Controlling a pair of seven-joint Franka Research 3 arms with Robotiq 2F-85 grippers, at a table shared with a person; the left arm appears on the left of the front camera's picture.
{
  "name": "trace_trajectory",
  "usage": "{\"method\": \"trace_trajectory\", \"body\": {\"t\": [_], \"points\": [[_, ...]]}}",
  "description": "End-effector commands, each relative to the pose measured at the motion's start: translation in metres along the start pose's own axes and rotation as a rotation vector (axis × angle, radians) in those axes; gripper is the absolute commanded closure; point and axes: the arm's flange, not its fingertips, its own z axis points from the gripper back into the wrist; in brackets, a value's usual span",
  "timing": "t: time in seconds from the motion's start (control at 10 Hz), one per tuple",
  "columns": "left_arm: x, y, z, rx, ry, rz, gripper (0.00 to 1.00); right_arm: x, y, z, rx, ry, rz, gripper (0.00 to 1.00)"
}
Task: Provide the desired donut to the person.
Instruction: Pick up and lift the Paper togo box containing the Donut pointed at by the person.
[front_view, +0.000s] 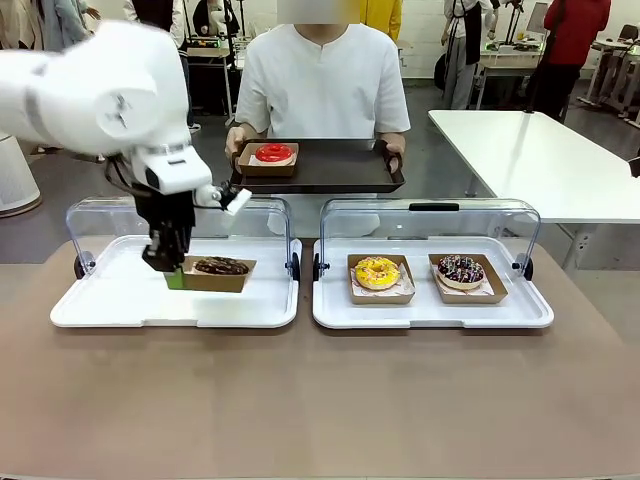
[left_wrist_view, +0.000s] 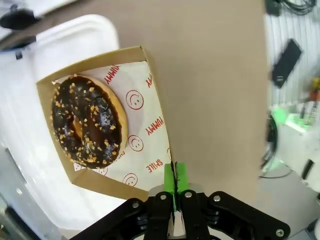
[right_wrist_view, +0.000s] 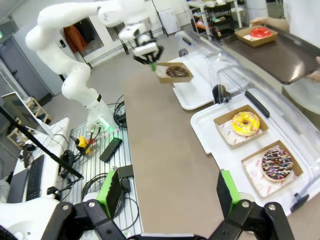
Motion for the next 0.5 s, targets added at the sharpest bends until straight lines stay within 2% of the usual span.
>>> {"method": "trace_trajectory", "body": {"t": [0.0,0.2,0.4], "points": [[0.006,-0.038,0.041,-0.008,-0.021,-0.002,1.0,0.0,0.0,0.0,0.005,-0.016,0.01,0.0],[0.02,-0.067,0.098,0.079,0.037,0.018,1.0,0.0,0.0,0.0,0.005,-0.016,0.01,0.0],[0.029,-0.075,0.136,0.172,0.042,0.034,1.0,0.0,0.0,0.0,0.005,-0.016,0.01,0.0]]}}
